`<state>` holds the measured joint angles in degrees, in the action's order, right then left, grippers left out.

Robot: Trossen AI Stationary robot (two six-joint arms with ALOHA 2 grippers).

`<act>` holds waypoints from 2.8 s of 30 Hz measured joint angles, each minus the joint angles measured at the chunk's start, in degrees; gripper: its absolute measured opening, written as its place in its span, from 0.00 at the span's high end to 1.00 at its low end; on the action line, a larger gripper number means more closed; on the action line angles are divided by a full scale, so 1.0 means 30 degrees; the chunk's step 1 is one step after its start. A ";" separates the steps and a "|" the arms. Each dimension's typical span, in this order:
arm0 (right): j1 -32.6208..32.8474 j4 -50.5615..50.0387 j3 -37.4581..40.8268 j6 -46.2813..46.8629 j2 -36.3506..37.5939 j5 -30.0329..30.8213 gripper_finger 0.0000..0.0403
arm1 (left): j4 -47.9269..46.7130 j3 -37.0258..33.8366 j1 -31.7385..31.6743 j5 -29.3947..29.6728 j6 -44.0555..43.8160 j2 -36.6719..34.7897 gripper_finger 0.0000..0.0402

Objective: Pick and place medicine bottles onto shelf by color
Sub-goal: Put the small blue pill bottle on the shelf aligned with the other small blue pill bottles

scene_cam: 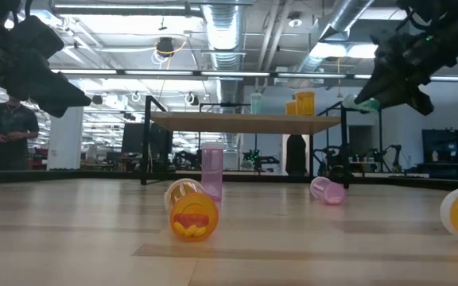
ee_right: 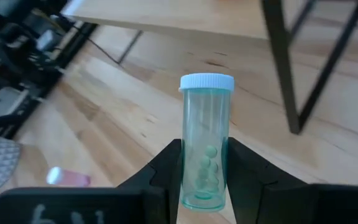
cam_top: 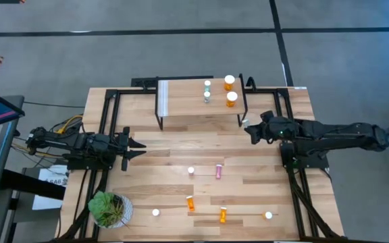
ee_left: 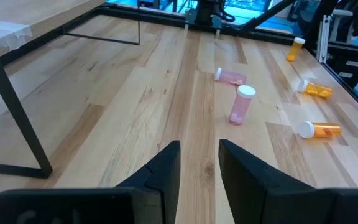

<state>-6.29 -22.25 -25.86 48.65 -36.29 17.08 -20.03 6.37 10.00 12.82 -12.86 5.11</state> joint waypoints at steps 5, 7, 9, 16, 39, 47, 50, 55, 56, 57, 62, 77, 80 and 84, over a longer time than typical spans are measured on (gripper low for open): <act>0.0371 0.1506 0.0004 -0.0861 -0.0007 0.0015 0.70 | -0.0001 -0.0003 -0.0004 0.0000 -0.0007 0.0002 0.76; 0.0568 0.2280 0.0005 -0.1358 -0.0007 0.0022 0.70 | -0.0001 -0.0007 -0.0001 0.0007 -0.0008 0.0000 0.76; 0.0804 0.3176 0.0005 -0.1866 -0.0068 0.0022 0.70 | -0.0001 -0.0004 0.0000 0.0000 -0.0007 -0.0001 0.76; 0.1807 0.7066 0.0004 -0.4538 -0.0189 0.0044 0.70 | -0.0001 -0.0002 -0.0003 0.0005 -0.0007 0.0006 0.76; 0.3972 1.6109 -0.0010 -1.0238 -0.4530 0.0357 0.70 | 0.0006 -0.0007 -0.0003 0.0000 -0.0007 0.0002 0.76; 0.3965 1.6569 -0.0003 -1.0238 -0.4918 0.0357 0.70 | 0.0006 -0.0001 -0.0001 0.0000 -0.0007 0.0005 0.76; 0.3972 1.6965 -0.0003 -1.0253 -0.4918 0.0357 0.70 | 0.0006 0.0000 0.0000 0.0000 -0.0007 0.0004 0.76; 0.4148 1.7474 -0.0003 -1.0678 -0.4913 0.0350 0.70 | 0.0006 -0.0001 -0.0007 0.0000 -0.0007 -0.0001 0.76; 0.4222 1.7621 -0.0003 -1.0738 -0.4918 0.0350 0.70 | 0.0006 -0.0005 -0.0005 0.0001 -0.0007 0.0002 0.76; 0.4296 1.7748 -0.0003 -1.0831 -0.4911 0.0350 0.70 | 0.0006 -0.0004 -0.0005 0.0002 -0.0007 0.0004 0.76; 0.4991 1.8767 -0.0003 -1.1889 -0.5254 0.0347 0.70 | 0.0006 -0.0004 -0.0004 0.0004 0.0000 0.0002 0.76; 0.6164 2.5173 -0.0004 -1.5460 -0.9620 0.0337 0.70 | 0.1811 -0.0131 0.0000 0.1602 -0.1859 0.0002 0.76; 0.6063 2.5702 -0.0345 -1.6133 -1.0447 0.0336 0.70 | 0.2564 -0.0131 0.0000 0.2717 -0.1508 0.0006 0.76; 0.5883 2.5584 -0.1173 -1.6524 -1.1139 0.0328 0.70 | 0.4357 -0.0124 0.0000 0.5123 -0.1129 0.0004 0.76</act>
<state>11.36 54.50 -29.38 -0.92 -69.71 18.06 -6.96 6.00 10.00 28.19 -16.25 5.12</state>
